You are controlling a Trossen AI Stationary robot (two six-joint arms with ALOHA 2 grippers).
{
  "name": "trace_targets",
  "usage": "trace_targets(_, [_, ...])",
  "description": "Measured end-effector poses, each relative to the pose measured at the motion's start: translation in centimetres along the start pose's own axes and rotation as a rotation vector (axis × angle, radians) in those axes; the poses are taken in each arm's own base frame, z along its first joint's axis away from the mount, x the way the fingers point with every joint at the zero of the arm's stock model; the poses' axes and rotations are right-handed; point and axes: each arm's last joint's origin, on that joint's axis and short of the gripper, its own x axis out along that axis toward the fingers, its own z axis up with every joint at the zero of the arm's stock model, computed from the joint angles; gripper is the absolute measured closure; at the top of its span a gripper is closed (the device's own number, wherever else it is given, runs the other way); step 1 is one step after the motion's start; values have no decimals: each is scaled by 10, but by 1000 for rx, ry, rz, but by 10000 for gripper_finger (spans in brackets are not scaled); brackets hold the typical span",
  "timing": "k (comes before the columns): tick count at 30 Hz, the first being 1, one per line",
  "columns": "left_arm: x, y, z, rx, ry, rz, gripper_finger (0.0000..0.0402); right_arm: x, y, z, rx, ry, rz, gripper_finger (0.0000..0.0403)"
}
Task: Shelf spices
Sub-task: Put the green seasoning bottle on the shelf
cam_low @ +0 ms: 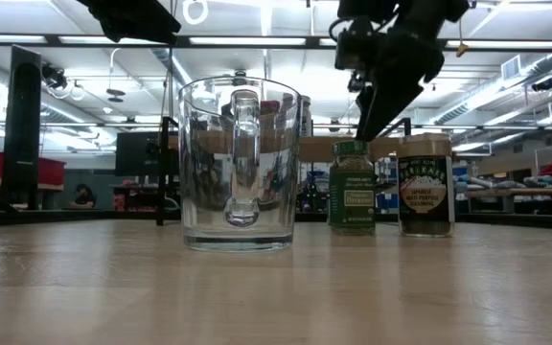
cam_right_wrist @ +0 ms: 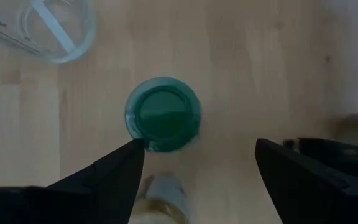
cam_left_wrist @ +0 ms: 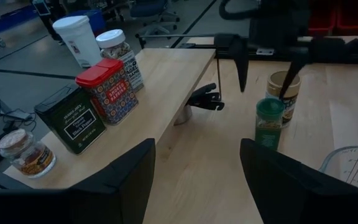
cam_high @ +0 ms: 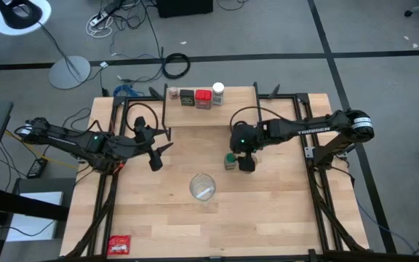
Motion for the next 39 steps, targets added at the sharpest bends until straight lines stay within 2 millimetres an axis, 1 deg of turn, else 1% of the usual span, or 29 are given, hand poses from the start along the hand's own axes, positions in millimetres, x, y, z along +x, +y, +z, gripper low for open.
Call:
trace_targets(3, [0, 0, 0, -1, 0, 0, 161, 8, 4, -2, -5, -46, 9, 97])
trace_targets(8, [0, 0, 0, -3, 0, 0, 161, 13, 6, -2, 23, -98, 42, 97])
trace_targets(16, [0, 0, -1, -1, 4, 1, 161, 24, 13, -1, 31, -77, 108, 97])
trace_targets(21, [0, 0, -1, 1, 5, 1, 161, 30, 15, 3, 57, -109, 113, 97])
trace_targets(32, [0, 0, -1, 2, 7, 1, 161, 62, 19, 3, 51, -60, 113, 96])
trace_targets(34, [0, 0, -1, 3, 8, 1, 161, 63, 19, 2, 44, -57, 114, 104])
trace_targets(36, [0, 0, -1, 2, 7, 1, 161, 63, 19, 3, 43, -65, 115, 123])
trace_targets(39, [0, 0, -1, 2, 7, 1, 161, 63, 19, 3, 41, -66, 117, 179])
